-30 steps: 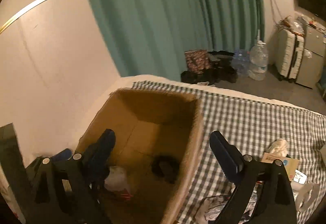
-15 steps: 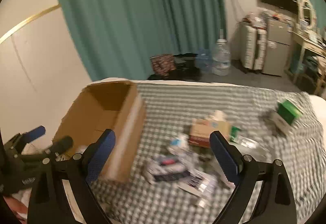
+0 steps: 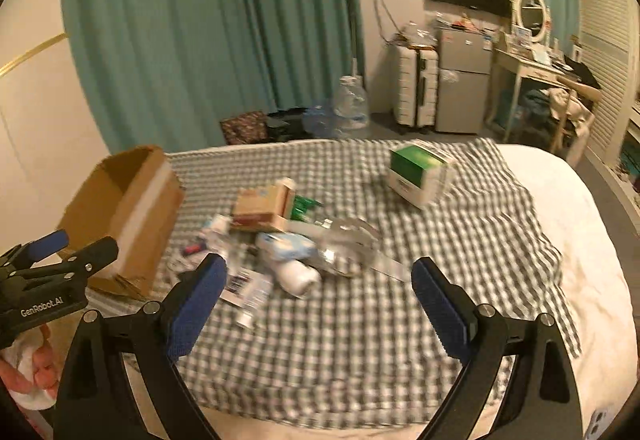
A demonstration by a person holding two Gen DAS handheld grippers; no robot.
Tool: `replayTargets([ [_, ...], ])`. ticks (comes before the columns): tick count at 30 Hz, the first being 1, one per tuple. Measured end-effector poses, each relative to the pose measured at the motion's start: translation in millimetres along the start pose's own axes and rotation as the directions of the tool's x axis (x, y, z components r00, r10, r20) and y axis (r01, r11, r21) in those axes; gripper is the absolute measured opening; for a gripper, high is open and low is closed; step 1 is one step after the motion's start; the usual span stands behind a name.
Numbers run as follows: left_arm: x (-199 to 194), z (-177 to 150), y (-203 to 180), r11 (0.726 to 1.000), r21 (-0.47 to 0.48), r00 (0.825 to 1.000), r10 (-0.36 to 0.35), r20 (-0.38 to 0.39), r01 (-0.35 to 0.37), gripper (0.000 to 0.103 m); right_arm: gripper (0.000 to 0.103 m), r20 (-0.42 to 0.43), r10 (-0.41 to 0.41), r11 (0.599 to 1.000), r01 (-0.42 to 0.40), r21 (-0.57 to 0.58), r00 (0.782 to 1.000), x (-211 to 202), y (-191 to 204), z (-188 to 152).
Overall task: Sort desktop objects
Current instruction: 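Reach left gripper to the floral wipe pack while right reaches the tape roll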
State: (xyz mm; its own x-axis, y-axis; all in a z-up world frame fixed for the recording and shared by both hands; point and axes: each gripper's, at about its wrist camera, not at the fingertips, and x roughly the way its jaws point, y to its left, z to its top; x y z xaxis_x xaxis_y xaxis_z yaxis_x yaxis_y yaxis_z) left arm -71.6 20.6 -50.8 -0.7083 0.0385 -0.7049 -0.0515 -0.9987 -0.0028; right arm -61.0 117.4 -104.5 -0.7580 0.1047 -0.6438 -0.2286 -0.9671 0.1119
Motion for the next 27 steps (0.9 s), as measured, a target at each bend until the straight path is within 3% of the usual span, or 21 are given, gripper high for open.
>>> replayTargets([
  [2, 14.7, -10.4, -4.5, 1.000, 0.005, 1.000, 0.006, -0.007, -0.006, 0.103, 0.094, -0.002, -0.017, 1.000, 0.017, 0.026, 1.000, 9.8, -10.9, -10.9],
  [6, 52.6, -29.1, -3.3, 0.999, 0.001, 0.998, 0.036, -0.046, -0.036, 0.103, 0.094, -0.029, 0.027, 0.996, -0.025, 0.089, 0.999, 38.2, -22.4, -40.0],
  [10, 88.2, -38.8, 7.6, 0.998, -0.052, 0.996, 0.014, -0.087, -0.019, 0.103, 0.094, -0.074, 0.006, 0.999, -0.003, 0.034, 0.997, 74.5, -18.6, -53.1],
  [18, 154.6, -31.8, 19.5, 0.997, -0.051, 0.992, 0.043, -0.117, -0.049, 0.103, 0.094, -0.109, -0.015, 1.000, 0.013, -0.015, 0.994, 149.3, -21.6, -45.4],
  [23, 175.0, -30.0, 23.3, 0.998, -0.015, 0.996, 0.061, -0.061, -0.063, 0.103, 0.094, -0.103, 0.018, 0.999, -0.023, -0.046, 0.995, 181.8, -21.0, -35.2],
  [27, 193.9, -30.3, 24.9, 0.998, -0.023, 0.997, 0.054, -0.048, -0.055, 0.103, 0.094, -0.098, -0.010, 0.997, 0.003, -0.074, 0.995, 198.3, -20.6, -32.7],
])
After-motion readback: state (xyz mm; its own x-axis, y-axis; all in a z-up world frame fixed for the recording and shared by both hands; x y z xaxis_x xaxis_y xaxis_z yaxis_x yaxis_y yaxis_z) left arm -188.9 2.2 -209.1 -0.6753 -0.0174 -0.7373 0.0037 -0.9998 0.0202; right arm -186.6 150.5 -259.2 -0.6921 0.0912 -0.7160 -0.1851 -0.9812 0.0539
